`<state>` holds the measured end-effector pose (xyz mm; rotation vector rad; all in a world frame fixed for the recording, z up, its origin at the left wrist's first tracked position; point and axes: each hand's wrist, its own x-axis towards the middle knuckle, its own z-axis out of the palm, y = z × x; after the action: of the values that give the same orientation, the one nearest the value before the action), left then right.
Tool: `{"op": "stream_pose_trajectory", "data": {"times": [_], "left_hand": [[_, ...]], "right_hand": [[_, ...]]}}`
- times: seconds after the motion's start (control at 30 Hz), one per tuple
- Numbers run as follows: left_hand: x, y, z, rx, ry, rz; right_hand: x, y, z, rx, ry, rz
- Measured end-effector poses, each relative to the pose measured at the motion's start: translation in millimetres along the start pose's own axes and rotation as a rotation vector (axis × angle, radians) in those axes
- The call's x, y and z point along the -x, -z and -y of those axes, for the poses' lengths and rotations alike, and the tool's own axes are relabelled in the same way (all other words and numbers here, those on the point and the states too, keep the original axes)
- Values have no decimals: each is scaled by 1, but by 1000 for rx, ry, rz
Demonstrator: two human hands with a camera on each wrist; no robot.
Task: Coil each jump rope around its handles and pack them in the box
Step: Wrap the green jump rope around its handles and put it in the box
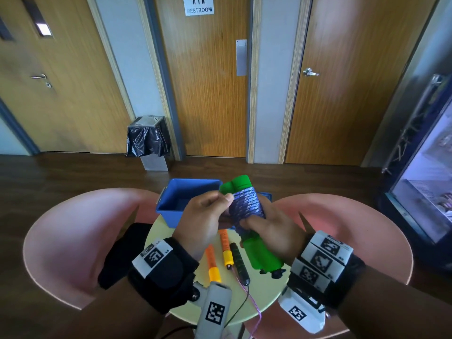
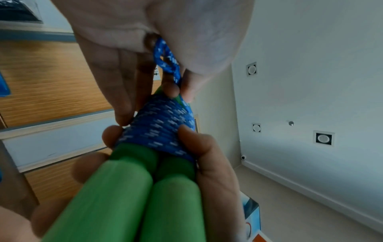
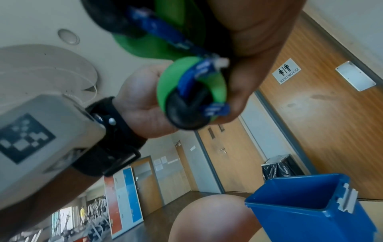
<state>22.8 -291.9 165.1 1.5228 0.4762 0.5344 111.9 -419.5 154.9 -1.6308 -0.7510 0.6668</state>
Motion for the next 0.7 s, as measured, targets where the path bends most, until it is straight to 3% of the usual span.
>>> {"op": "stream_pose_trajectory", "data": {"times": [0.13,0.37,0.57,0.7], "left_hand": [[4,3,-7,96,23,2],[10,1,-4,84,-91,-28],[15,-1,-2,-185,-147,-67],[14,-2,-9,-264,-137,26]], "right_hand": [[6,3,7,-128,-38,46],[16,2,12,-291,-37,104],[9,-2,10,-343,-133,119],[4,-8,12,-322,-180,-31]]}}
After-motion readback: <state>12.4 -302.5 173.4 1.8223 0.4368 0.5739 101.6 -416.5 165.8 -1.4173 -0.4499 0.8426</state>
